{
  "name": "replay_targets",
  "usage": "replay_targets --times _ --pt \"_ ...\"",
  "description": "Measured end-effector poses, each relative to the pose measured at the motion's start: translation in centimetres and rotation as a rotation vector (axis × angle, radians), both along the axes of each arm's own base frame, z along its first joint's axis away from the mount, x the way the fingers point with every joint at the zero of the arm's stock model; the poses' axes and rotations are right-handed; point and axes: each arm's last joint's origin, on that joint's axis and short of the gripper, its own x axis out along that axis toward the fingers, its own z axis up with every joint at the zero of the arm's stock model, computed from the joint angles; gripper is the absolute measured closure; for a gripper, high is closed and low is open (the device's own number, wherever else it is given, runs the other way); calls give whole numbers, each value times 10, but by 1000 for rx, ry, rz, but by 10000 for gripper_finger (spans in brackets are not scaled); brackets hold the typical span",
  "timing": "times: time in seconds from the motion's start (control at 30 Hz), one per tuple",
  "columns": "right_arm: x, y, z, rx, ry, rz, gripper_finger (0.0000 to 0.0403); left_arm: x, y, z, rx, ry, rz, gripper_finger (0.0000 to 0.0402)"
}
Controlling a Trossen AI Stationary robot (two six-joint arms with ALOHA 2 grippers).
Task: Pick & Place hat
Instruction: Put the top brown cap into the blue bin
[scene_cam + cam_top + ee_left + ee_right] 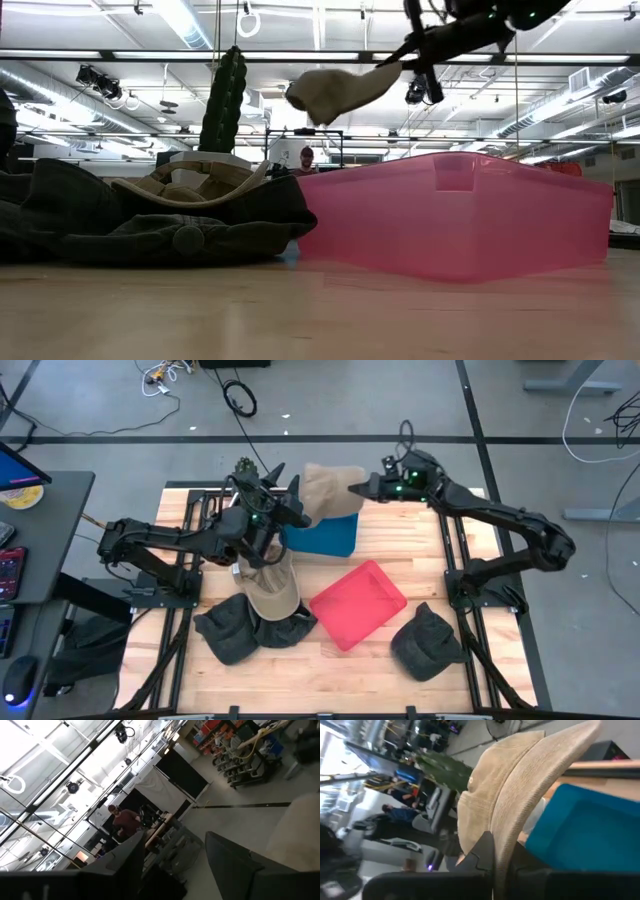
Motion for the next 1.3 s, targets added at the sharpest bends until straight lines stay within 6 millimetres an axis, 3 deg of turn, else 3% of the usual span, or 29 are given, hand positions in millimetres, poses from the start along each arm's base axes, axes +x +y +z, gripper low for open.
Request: replay_targets --times 0.33,0.63,0.9,1.3 --pt "34 -8 -43 67 119 -16 397 0 -2 0 2 1 -9 191" --pt "50 -19 -74 57 196 -66 397 1 -6 1 20 -2 -62 191" --pt "64 -11 -92 67 244 -50 397 1 -6 1 22 -3 -66 191" --pt "70 -3 -97 159 243 -51 397 1 -6 1 19 -12 -70 191"
